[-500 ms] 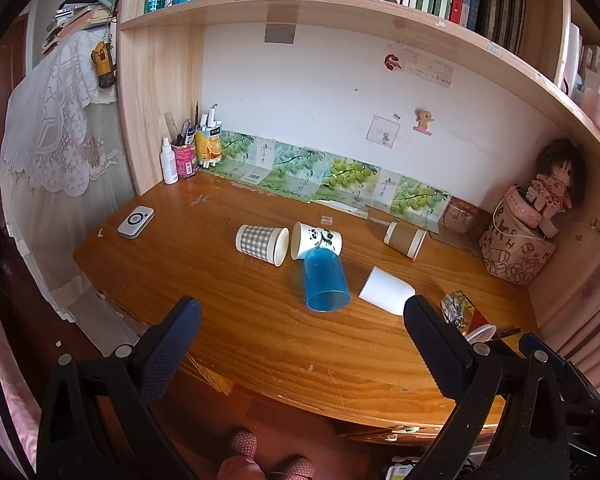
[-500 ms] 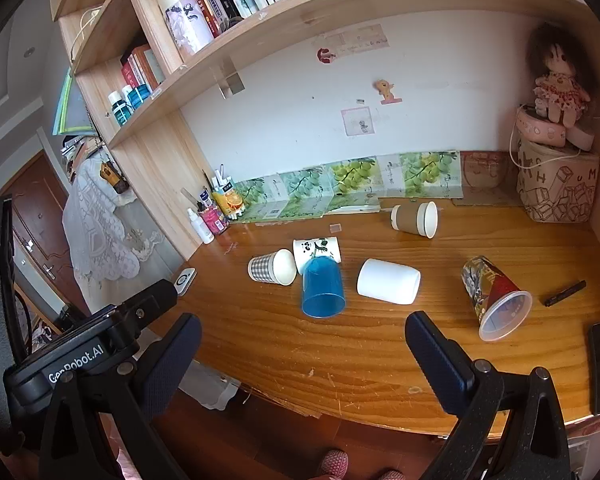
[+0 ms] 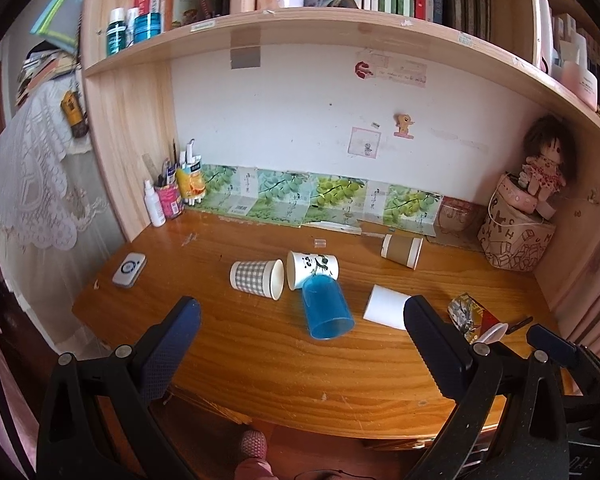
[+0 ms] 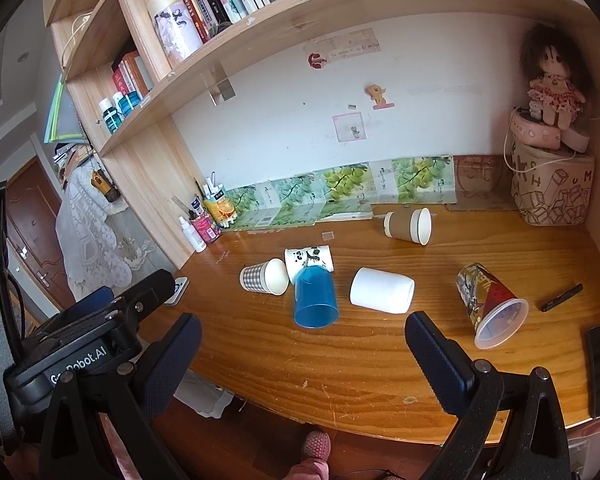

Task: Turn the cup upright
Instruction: 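Move the left gripper toward the gray checkered cup lying on its side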

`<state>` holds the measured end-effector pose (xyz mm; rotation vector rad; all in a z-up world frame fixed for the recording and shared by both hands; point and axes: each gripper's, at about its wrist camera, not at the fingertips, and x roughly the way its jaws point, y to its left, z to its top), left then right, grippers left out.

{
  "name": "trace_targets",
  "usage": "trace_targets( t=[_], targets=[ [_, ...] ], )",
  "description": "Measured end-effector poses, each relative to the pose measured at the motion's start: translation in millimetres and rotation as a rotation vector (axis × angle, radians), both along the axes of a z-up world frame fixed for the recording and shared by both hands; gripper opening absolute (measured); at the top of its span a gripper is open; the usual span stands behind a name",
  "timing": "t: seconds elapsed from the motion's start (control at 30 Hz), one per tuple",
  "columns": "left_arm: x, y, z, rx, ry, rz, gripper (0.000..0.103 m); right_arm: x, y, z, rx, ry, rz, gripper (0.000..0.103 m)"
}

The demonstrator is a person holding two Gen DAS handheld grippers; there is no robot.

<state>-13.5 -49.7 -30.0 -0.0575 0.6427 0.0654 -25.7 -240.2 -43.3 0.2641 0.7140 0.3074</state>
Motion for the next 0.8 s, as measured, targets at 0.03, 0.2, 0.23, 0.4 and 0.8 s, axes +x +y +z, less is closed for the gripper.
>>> trace_targets(
  t=[0.03,0.2,0.23,0.4,0.8],
  targets=[
    [3.8,1.6,0.9,0.015,-0.007,-0.011,0.101,2.7,2.9,-0.5,0.003,0.001,-0.007,0.103],
    [24.8,11.9,4.7,0.08,-0.025,-0.064,0.101,17.2,16.8,-1.8,0.007,0.0,-0.05,0.103],
    [29.4,14.1,5.1,0.083,-0.022,-0.079,0.101,21.7,19.6,-1.3,0.015,0.002,-0.063,0.102],
    [55.0,29.9,6.5,0.113,-0.016,-0.139,0.101,41.9,35.9,-3.6,0.035,0.01,-0.111,0.103],
    [112.9,70.1,-11.1,0.284,0.017,-0.362,0.101,94.3,80.4,-38.6,0.121,0.188,-0.229,0.103]
  ],
)
